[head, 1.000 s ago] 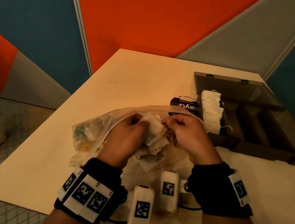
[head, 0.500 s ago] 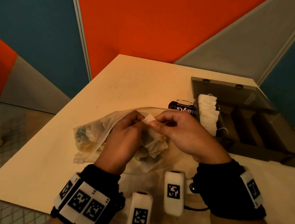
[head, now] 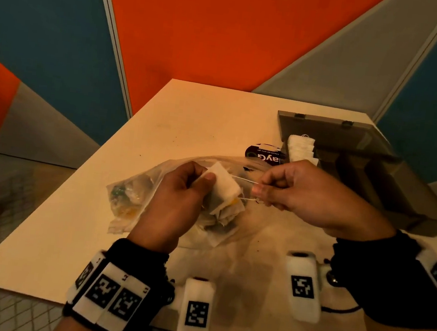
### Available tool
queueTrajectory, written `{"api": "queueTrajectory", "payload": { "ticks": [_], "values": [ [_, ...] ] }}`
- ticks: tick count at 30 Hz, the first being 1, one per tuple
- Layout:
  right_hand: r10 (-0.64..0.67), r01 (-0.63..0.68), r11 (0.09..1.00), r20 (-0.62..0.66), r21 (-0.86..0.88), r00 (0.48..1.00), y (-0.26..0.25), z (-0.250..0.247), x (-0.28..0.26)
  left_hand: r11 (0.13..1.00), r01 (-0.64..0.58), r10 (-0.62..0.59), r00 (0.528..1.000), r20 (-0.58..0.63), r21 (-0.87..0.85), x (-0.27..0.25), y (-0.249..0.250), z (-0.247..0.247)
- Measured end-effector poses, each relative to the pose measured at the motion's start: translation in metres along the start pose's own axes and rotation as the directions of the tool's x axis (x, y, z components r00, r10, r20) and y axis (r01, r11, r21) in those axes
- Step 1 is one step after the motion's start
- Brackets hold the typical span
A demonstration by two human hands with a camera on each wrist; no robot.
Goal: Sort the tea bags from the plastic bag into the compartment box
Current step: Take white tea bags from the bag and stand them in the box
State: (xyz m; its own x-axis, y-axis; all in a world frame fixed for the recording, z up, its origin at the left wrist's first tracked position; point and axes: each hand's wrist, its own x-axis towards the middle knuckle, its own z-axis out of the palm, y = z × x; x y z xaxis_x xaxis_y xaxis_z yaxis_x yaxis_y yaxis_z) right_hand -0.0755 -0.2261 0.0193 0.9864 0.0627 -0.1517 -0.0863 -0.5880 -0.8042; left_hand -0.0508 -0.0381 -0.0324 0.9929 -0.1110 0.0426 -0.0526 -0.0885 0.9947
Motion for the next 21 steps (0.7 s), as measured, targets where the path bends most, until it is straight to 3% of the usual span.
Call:
{"api": "queueTrajectory", "payload": {
  "ticks": [3, 8, 14, 16, 18, 21],
  "values": [
    [0.038, -0.039, 0.997, -0.014, -0.065, 0.999, 0.004, -0.008, -0.008, 0.999, 0.033, -0.033, 0.999, -0.001, -0.026, -0.002, -0.001, 0.0],
    [0.082, -0.1, 0.99, -0.178, -0.096, 0.981, 0.021, -0.023, -0.017, 0.982, 0.12, -0.113, 0.992, 0.054, -0.144, -0.012, 0.0, -0.001],
    [0.029, -0.098, 0.971, -0.297, -0.219, 0.955, 0.026, -0.017, -0.028, 0.947, 0.26, -0.239, 0.963, 0.126, -0.189, -0.032, -0.007, -0.009],
    [0.028, -0.065, 0.982, -0.203, -0.176, 0.979, 0.018, -0.006, -0.034, 0.944, 0.274, -0.249, 0.957, 0.146, -0.182, -0.04, -0.012, -0.01],
    [0.039, -0.039, 0.992, 0.004, -0.118, 0.999, 0.01, 0.007, -0.037, 0.949, 0.275, -0.244, 0.951, 0.191, -0.153, -0.047, -0.015, -0.012],
    [0.019, 0.006, 0.996, 0.272, -0.092, 0.962, 0.009, 0.025, -0.038, 0.96, 0.251, -0.211, 0.941, 0.266, -0.127, -0.056, -0.016, -0.014]
  ]
}}
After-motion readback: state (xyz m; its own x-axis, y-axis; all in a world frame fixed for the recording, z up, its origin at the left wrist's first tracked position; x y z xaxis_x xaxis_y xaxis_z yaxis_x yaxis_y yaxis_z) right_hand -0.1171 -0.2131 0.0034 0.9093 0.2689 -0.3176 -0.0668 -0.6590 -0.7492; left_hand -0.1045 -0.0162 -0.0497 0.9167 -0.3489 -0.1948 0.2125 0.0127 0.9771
